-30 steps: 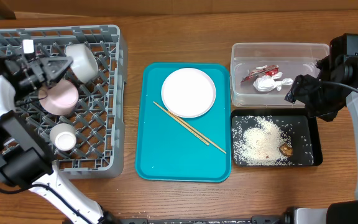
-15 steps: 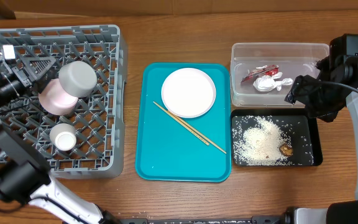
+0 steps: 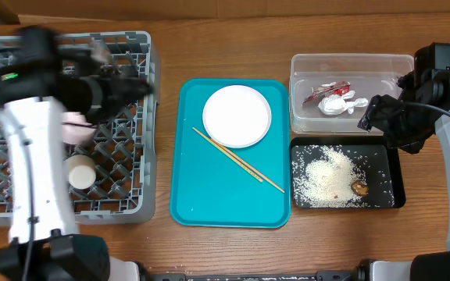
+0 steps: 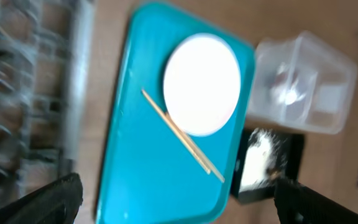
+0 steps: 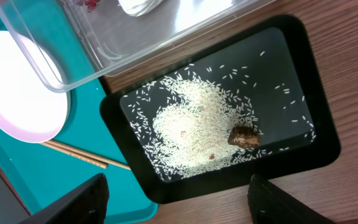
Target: Sort waste into correct bins and load items into the dishwasher
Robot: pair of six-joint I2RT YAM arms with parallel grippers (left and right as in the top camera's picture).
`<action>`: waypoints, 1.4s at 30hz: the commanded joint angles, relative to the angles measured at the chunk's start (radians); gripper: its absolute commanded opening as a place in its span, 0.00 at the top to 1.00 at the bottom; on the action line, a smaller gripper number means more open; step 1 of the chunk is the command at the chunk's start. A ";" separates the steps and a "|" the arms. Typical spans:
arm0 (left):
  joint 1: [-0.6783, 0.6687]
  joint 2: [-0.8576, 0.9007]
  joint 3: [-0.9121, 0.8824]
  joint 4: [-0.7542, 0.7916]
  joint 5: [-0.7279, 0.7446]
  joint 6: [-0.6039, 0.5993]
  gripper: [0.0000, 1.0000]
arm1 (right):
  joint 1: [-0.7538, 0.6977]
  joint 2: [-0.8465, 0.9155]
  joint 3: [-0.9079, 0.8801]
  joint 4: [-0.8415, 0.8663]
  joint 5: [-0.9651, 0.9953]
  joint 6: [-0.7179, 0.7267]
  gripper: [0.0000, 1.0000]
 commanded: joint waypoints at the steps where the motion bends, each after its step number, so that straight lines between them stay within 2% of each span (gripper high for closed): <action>1: -0.201 0.029 -0.057 0.019 -0.213 -0.207 0.00 | 0.002 -0.008 0.012 0.005 0.010 -0.004 0.27; 7: -0.486 0.094 -0.198 0.161 -0.334 -0.375 0.00 | 0.002 -0.008 0.012 0.004 0.010 -0.004 0.27; 14: -0.708 0.303 -0.275 0.315 -0.340 -0.438 0.00 | 0.002 -0.008 0.012 0.002 0.010 -0.004 0.27; 22: -0.747 0.441 -0.275 0.335 -0.364 -0.512 0.00 | 0.002 -0.008 0.012 0.002 0.010 -0.004 0.27; 27: -0.746 0.461 -0.280 0.319 -0.448 -0.513 0.00 | 0.002 -0.008 0.012 0.003 0.010 -0.004 0.26; 28: -0.745 0.461 -0.280 0.307 -0.459 -0.513 0.04 | 0.002 -0.008 0.012 0.002 0.010 -0.004 0.26; 29: -0.744 0.461 -0.280 0.285 -0.466 -0.516 0.14 | 0.002 -0.008 0.012 0.002 0.010 -0.004 0.26; 30: -0.743 0.461 -0.280 0.275 -0.468 -0.516 0.17 | 0.002 -0.008 0.012 0.002 0.010 -0.004 0.26; 36: -0.735 0.461 -0.280 0.245 -0.468 -0.516 0.59 | 0.002 -0.008 0.012 0.001 0.010 -0.004 0.26; 37: -0.732 0.461 -0.280 0.241 -0.468 -0.519 0.64 | 0.002 -0.008 0.012 0.001 0.010 -0.004 0.26; 41: -0.716 0.461 -0.280 0.231 -0.468 -0.534 0.73 | 0.002 -0.008 0.012 0.000 0.010 -0.004 0.26; 42: -0.712 0.461 -0.280 0.231 -0.468 -0.535 0.78 | 0.002 -0.008 0.012 0.001 0.010 -0.004 0.26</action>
